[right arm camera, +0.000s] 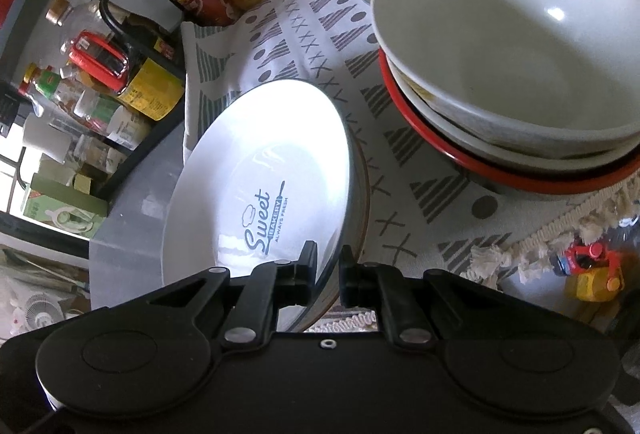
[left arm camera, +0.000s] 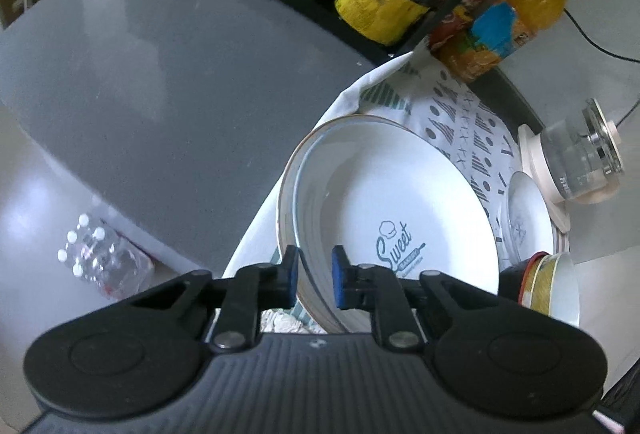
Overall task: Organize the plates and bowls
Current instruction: 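Lower the 'Sweet' plate flat onto the cloth and open both tools, then move both tools to the white 'BAKERY' plate beside the kettle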
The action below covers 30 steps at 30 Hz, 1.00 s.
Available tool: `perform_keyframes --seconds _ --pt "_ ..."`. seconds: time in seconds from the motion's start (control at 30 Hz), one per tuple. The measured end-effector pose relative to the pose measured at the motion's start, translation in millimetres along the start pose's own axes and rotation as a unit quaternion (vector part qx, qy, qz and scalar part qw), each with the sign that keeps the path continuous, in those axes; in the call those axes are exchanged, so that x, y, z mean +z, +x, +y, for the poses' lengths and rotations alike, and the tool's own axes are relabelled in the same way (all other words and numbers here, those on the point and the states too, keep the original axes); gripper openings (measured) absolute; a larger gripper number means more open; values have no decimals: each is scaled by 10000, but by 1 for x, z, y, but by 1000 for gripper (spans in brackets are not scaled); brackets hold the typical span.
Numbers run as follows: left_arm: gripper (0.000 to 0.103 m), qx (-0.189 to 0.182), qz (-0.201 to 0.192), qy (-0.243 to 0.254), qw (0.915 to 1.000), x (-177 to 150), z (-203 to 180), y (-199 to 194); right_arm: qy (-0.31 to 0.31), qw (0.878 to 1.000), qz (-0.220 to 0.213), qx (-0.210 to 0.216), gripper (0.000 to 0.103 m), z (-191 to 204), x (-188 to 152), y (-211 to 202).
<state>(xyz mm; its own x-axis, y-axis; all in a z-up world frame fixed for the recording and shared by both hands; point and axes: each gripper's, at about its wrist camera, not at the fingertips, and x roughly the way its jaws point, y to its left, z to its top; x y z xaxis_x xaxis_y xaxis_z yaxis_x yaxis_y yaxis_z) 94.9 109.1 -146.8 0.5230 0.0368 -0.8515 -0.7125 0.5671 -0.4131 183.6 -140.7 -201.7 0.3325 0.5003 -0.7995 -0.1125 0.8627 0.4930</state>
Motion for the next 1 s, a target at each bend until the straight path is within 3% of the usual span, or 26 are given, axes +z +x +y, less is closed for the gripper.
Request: perform_keyframes --seconds 0.03,0.3,0.63,0.8,0.9,0.97,1.0 --pt "5 4 15 -25 10000 0 1 1 43 10000 3 13 12 -1 0 0" --pt "2 -8 82 -218 9997 -3 10 6 221 9997 53 -57 10 -9 -5 -1" --pt "3 48 -18 -305 9995 7 9 -7 131 9998 16 129 14 3 -4 -11" --pt "7 64 -67 -114 9999 12 -4 -14 21 9995 -15 311 16 14 0 -23" --pt "16 57 -51 -75 9999 16 -12 -18 -148 9989 -169 412 26 21 8 -33" --pt "39 34 -108 -22 9999 19 -18 -22 -217 9983 -268 478 31 24 15 -39" --pt "45 38 -152 6 9999 20 -21 -24 -247 9979 -337 499 35 25 19 -43"
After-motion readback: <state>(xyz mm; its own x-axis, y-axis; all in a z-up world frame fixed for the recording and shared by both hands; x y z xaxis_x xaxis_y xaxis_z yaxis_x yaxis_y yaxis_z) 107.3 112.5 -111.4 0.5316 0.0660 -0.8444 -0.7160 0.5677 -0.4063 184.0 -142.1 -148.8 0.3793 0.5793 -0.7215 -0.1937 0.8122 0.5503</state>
